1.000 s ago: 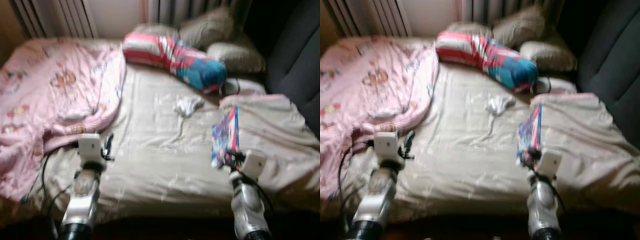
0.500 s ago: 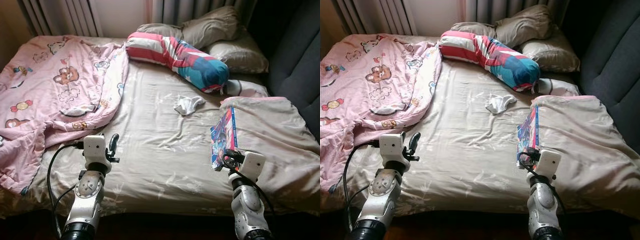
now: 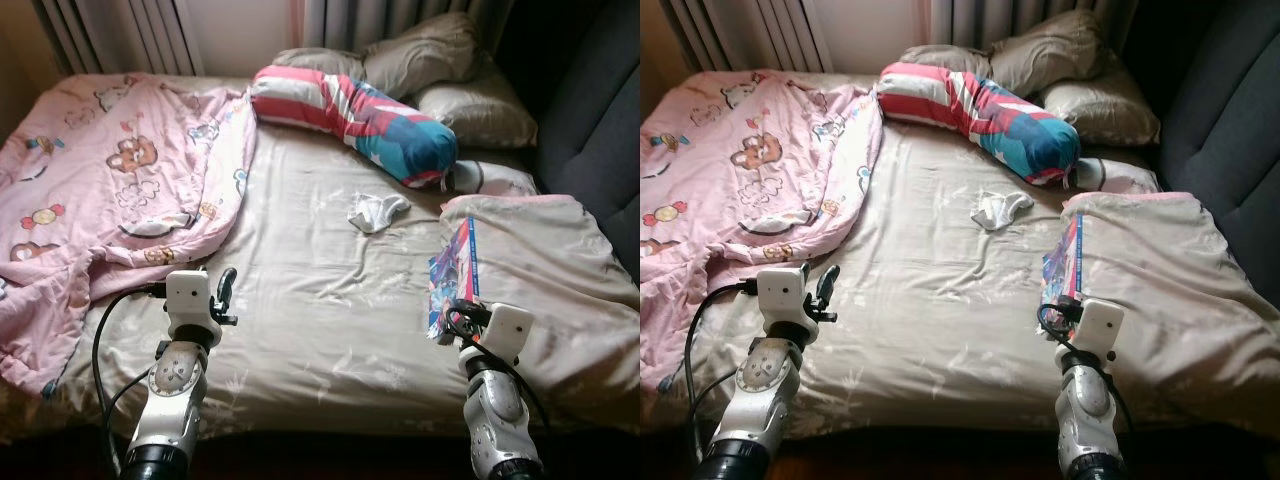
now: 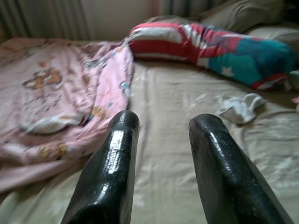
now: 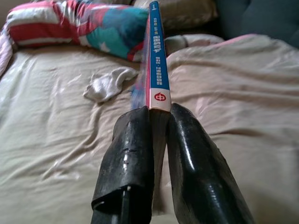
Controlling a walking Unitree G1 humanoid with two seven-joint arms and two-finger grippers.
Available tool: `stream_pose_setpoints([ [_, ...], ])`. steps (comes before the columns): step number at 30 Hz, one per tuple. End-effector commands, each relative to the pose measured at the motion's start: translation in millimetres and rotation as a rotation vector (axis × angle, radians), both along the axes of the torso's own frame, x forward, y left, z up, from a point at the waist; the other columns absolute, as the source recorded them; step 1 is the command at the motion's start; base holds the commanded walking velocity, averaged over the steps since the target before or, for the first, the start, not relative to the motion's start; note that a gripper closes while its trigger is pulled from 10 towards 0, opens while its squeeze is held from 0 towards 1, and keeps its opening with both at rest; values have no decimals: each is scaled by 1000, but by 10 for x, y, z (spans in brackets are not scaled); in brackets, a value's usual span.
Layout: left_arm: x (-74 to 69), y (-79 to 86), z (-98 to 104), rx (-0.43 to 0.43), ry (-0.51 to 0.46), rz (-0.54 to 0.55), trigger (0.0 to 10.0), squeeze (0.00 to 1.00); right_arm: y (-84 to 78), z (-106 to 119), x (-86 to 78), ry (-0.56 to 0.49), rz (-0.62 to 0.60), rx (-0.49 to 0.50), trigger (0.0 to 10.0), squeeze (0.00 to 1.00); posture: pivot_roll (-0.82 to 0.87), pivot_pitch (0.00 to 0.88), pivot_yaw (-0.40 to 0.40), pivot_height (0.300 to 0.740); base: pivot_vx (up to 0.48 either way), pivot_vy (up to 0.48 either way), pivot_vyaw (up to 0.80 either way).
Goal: Clean up the room
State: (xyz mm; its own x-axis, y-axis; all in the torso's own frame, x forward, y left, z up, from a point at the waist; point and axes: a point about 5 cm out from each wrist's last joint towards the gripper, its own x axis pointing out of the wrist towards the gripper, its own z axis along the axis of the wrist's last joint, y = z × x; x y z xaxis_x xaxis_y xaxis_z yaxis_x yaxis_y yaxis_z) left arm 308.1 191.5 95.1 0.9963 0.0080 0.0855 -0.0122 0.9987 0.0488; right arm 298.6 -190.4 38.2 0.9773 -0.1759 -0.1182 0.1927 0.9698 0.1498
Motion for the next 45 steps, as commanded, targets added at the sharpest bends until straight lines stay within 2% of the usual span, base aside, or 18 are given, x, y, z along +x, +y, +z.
stream_pose_setpoints([
  [1, -5, -19, -21, 6, 14, -13, 10000, 0, -19, 65, 42, -30, -11, -1, 10000, 0, 13, 103, -52, 740, 296, 0, 0],
  [17, -12, -23, -10, 4, 9, -18, 10000, 0, 12, 79, 55, -35, -7, 2, 10000, 0, 14, 126, -53, 740, 294, 0, 0],
  [30, -17, -26, -18, 2, 12, -13, 10000, 0, 37, 74, 76, -23, 29, 8, 10000, 0, 11, 134, -56, 740, 0, 0, 0],
  [35, -14, -41, -13, 4, 11, -19, 10000, 0, 61, 28, 71, 14, 55, 2, 10000, 0, 13, 135, -57, 740, 0, 0, 0],
  [45, -25, -41, -19, 8, 14, -19, 10000, 0, 130, 4, 63, 22, 111, 35, 10000, 0, 12, 141, -55, 740, 0, 0, 0],
])
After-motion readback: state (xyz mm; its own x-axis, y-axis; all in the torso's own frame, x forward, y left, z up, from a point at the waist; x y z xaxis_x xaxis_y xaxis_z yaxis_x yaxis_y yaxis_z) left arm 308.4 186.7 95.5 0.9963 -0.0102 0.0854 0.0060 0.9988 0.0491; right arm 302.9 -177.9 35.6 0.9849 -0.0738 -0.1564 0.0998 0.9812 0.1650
